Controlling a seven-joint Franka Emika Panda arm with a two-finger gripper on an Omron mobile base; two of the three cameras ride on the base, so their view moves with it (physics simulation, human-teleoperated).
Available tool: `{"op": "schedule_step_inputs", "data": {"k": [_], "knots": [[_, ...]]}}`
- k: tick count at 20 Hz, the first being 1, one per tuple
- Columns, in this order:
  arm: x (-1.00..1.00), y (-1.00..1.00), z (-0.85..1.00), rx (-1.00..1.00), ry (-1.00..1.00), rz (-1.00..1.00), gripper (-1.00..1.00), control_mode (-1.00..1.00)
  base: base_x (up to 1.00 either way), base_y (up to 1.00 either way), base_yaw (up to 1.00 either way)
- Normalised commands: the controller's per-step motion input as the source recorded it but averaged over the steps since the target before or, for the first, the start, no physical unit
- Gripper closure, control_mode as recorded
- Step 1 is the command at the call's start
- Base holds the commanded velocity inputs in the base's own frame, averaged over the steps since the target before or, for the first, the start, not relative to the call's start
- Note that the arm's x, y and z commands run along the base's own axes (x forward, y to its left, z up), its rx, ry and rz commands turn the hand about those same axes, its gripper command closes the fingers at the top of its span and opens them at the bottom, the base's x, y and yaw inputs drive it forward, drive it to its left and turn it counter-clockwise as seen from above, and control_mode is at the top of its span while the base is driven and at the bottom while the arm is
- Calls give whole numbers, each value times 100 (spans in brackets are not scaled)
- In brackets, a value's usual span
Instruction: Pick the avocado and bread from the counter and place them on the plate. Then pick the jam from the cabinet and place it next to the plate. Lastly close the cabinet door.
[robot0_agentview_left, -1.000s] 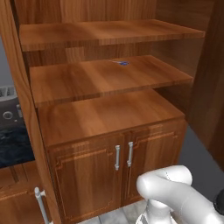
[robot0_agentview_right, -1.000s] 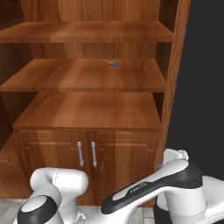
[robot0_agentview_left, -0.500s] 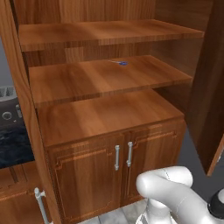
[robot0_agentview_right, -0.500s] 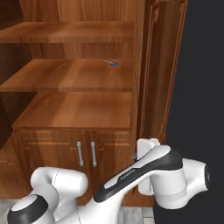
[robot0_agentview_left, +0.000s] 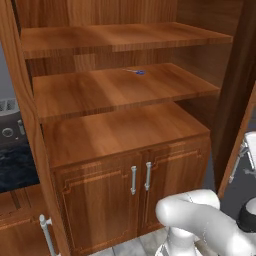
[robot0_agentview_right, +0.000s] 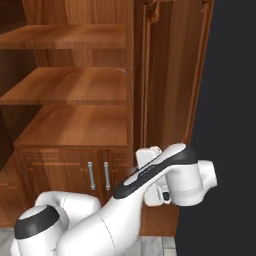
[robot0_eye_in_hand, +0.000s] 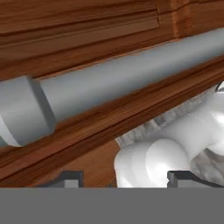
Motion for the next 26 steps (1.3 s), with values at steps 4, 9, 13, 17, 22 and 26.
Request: {"op": "schedule_step_inputs", "data": {"k": [4, 9, 13, 17, 22, 26], "knots": [[100, 11, -8, 7, -12, 23, -100, -100, 0, 0, 0], [100, 17, -11, 5, -20, 21, -100, -100, 0, 0, 0], [100, 52, -21, 0, -32, 11, -100, -100, 0, 0, 0], [100, 97, -29, -2, -46, 1, -100, -100, 0, 0, 0], [100, 100, -48, -11, -59, -2, -100, -100, 0, 0, 0], [100, 100, -38, -12, -67, -8, -100, -100, 0, 0, 0]]}}
